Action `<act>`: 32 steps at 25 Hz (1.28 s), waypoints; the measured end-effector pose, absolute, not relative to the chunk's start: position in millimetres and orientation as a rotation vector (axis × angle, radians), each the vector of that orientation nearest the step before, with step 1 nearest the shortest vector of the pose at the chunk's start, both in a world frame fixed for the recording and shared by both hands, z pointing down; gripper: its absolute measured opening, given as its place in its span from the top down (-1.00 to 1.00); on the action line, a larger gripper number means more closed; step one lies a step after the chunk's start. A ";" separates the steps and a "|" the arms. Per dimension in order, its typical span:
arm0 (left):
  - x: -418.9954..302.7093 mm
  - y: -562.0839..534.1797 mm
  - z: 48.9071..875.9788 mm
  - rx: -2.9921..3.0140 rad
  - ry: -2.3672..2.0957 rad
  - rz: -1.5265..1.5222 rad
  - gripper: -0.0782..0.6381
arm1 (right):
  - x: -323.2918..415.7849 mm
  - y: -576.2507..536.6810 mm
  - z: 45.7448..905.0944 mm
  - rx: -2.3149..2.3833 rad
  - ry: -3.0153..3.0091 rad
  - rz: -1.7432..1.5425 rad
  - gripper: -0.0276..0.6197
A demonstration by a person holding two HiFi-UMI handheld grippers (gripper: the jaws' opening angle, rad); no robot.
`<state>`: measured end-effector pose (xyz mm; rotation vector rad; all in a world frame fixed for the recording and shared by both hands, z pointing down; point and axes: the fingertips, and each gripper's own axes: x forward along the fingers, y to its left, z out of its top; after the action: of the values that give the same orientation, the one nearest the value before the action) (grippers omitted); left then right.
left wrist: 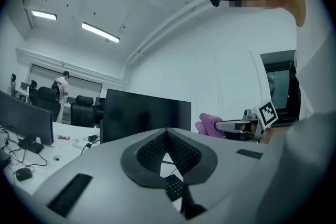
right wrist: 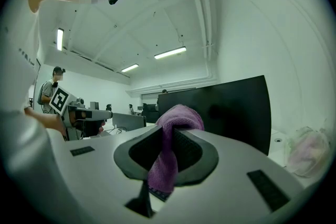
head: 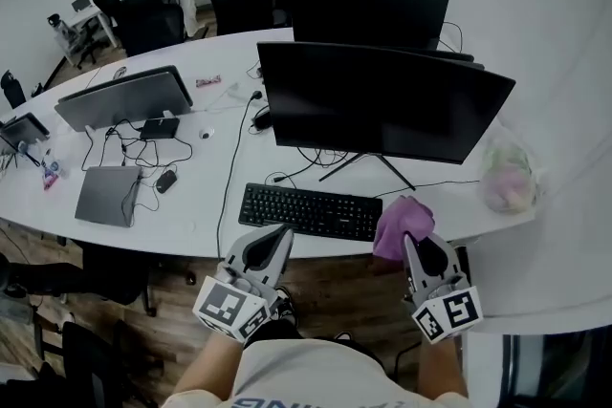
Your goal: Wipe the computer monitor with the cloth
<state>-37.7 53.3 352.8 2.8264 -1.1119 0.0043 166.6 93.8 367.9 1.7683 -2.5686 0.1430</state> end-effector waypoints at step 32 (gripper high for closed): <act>-177.3 -82.1 391.7 2.630 -1.335 -0.030 0.76 | -63.0 -160.6 514.9 1.317 -2.533 0.872 0.71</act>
<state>-177.3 -82.1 391.7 2.6296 -1.3345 -0.0303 -63.0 -160.6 514.9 1.3167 -2.5333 0.8724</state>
